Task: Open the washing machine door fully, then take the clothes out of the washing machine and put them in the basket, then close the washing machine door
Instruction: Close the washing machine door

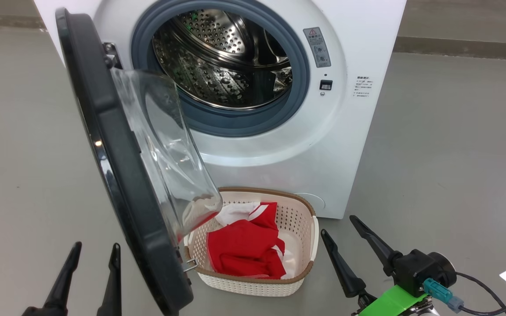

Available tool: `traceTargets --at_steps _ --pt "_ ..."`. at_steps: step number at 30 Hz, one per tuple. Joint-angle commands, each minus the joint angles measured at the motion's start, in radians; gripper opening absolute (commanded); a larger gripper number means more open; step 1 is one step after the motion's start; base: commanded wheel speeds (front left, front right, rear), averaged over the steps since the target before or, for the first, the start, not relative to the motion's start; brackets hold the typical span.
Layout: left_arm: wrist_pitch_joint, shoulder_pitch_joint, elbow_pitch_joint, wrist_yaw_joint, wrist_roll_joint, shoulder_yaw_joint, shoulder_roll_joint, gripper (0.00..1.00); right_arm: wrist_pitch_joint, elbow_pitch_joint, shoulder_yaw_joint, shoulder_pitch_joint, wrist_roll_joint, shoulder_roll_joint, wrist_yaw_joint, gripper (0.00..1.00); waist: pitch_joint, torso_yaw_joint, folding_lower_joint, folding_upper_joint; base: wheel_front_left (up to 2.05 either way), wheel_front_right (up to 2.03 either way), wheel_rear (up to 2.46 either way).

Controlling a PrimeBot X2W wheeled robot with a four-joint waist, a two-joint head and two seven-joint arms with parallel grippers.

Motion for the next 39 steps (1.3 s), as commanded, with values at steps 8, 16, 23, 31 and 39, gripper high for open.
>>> traceTargets --at_steps 8,16,23,31,39 --pt "-0.012 -0.015 -0.016 -0.007 0.019 0.038 -0.005 1.00 -0.006 -0.023 0.019 -0.032 -0.007 0.002 0.006 1.00 -0.001 0.000 -0.0001 0.0000 0.00 0.00 0.00" --pt "-0.012 -0.012 -0.009 -0.009 0.032 0.039 -0.012 1.00 -0.006 -0.022 0.017 -0.029 -0.009 -0.001 0.006 1.00 -0.008 0.000 -0.0001 0.0000 0.00 0.00 0.00" --pt "-0.012 -0.015 -0.014 -0.011 0.026 0.036 -0.018 0.45 -0.006 -0.022 0.017 -0.027 -0.010 -0.004 0.006 1.00 -0.013 0.001 -0.0001 0.0000 0.00 0.00 0.00" --pt "-0.012 -0.074 -0.021 -0.015 -0.251 0.049 -0.033 0.00 -0.006 -0.023 0.018 -0.026 -0.006 -0.003 0.006 1.00 -0.012 0.001 -0.0001 0.0000 0.00 0.00 0.00" --pt "0.210 -0.164 -0.061 0.000 -0.877 0.108 -0.038 0.00 -0.006 -0.019 0.021 -0.025 -0.002 -0.002 0.006 1.00 -0.017 -0.014 -0.0001 0.0000 0.00 0.00 0.00"
